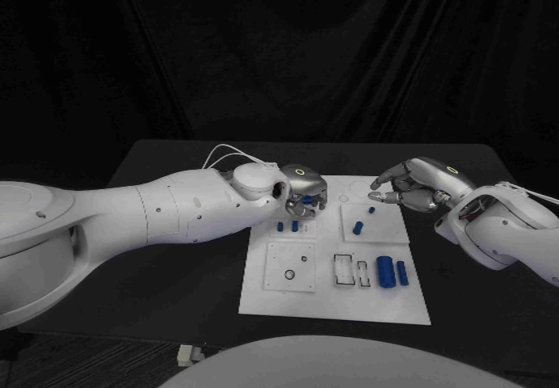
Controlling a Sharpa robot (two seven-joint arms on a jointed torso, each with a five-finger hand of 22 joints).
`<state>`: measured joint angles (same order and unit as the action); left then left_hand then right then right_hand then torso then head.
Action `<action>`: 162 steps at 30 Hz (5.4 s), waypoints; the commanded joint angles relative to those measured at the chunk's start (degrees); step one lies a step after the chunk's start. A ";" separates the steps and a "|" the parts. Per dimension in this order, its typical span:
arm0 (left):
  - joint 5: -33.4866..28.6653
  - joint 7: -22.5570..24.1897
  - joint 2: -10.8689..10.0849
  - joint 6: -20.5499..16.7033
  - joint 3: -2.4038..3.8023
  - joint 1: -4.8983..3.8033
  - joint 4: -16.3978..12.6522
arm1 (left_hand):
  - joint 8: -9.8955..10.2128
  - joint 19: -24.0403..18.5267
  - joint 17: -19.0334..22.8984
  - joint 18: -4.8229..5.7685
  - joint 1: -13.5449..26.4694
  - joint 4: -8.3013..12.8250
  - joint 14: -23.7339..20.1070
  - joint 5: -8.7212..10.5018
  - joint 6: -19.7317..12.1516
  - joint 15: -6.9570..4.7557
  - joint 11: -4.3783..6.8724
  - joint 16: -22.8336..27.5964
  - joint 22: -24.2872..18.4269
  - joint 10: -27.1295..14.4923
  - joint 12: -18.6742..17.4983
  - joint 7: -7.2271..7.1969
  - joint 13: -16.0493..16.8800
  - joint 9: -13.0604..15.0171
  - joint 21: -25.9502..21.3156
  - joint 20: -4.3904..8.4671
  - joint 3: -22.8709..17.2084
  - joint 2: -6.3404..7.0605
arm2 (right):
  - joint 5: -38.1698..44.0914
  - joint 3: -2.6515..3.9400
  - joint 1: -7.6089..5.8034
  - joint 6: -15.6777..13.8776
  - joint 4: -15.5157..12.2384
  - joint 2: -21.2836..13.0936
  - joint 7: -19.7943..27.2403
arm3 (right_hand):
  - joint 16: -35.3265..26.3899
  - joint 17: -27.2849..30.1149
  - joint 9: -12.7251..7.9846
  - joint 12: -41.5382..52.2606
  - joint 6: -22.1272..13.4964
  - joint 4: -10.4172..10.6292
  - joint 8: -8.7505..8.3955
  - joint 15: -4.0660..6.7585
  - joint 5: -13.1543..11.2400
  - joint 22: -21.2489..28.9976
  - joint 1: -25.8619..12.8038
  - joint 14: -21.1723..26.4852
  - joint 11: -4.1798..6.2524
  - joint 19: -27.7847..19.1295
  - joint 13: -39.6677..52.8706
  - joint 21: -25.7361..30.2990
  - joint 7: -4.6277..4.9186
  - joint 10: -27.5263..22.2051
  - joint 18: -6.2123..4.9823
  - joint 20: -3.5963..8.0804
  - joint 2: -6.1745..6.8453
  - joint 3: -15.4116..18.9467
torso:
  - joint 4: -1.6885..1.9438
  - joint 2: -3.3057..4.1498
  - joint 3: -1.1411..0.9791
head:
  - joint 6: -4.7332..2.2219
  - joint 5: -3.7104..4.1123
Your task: Assemble the parts on the task board
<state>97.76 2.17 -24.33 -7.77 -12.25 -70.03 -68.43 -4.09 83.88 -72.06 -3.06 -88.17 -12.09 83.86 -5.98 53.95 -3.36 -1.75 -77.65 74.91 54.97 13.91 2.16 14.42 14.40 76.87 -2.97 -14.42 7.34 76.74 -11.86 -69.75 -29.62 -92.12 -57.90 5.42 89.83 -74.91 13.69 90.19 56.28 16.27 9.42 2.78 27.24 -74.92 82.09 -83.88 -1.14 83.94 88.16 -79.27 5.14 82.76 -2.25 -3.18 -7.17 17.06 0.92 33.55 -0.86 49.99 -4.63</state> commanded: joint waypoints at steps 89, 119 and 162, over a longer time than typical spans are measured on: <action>0.10 2.37 -11.65 -4.97 0.06 -2.68 -10.14 | -2.94 -1.24 4.64 -0.36 1.93 7.60 -0.23 -3.08 7.22 -0.29 0.80 2.03 10.55 5.08 0.85 1.38 -2.49 1.00 -3.00 0.20 -8.33 -0.63 | 0.33 0.03 0.88 0.31 0.49 0.26 -0.25 | 0.17 -15.09 -0.03 -0.19 0.55 0.01 -0.14 0.33 0.31 -11.26 0.56 -6.12 0.85 -0.08 1.84 0.89 -0.01 7.24 -0.62 -0.09 -0.05 0.34 | 0.03 -0.10 -0.02 | 0.01 0.04; 0.10 2.07 -9.98 -3.51 0.05 0.02 -5.39 | -2.46 -1.38 5.11 -0.40 2.39 7.52 -0.47 -2.67 6.57 -0.18 0.63 2.32 10.49 4.75 0.34 1.42 -2.87 0.81 -3.28 0.12 -8.59 -0.64 | 0.31 0.03 1.24 0.57 0.62 0.36 -0.23 | 0.17 -15.09 -0.04 -0.19 0.54 0.00 -0.16 0.33 0.30 -11.21 0.61 -6.12 0.84 -0.17 1.84 1.06 0.00 7.24 -0.66 -0.10 -0.05 0.35 | 0.02 0.03 -0.01 | 0.01 0.08; 0.09 1.10 -7.83 -1.42 0.05 1.24 -3.20 | -1.87 -1.91 6.47 -0.62 2.69 7.75 -1.02 -2.75 5.81 -0.07 0.54 3.16 10.20 5.16 0.13 1.33 -3.19 0.57 -4.39 0.02 -8.94 -0.55 | 0.31 0.03 1.29 0.38 0.55 0.32 -0.06 | 0.17 -15.09 -0.04 -0.19 0.59 0.00 -0.15 0.32 0.31 -11.17 0.67 -6.12 0.82 -0.23 1.84 1.18 -0.01 7.24 -0.68 -0.11 -0.07 0.35 | 0.01 0.01 0.00 | 0.01 0.26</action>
<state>97.88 3.37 -32.27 -10.42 -12.17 -69.00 -71.68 -5.99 82.24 -65.65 -3.07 -85.99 -4.42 83.34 -8.94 59.97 -3.48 -1.05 -74.69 74.91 60.15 14.35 3.48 11.30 14.99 72.72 -2.95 -23.20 6.68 76.74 -11.86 -68.60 -29.20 -91.54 -57.58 5.44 89.82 -74.90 13.69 90.19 56.48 16.27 9.42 2.73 27.24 -74.90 82.26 -83.92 -1.14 83.94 88.33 -78.42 4.94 82.75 -2.25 -3.18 -7.33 17.06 0.92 33.55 -0.86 49.99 -4.39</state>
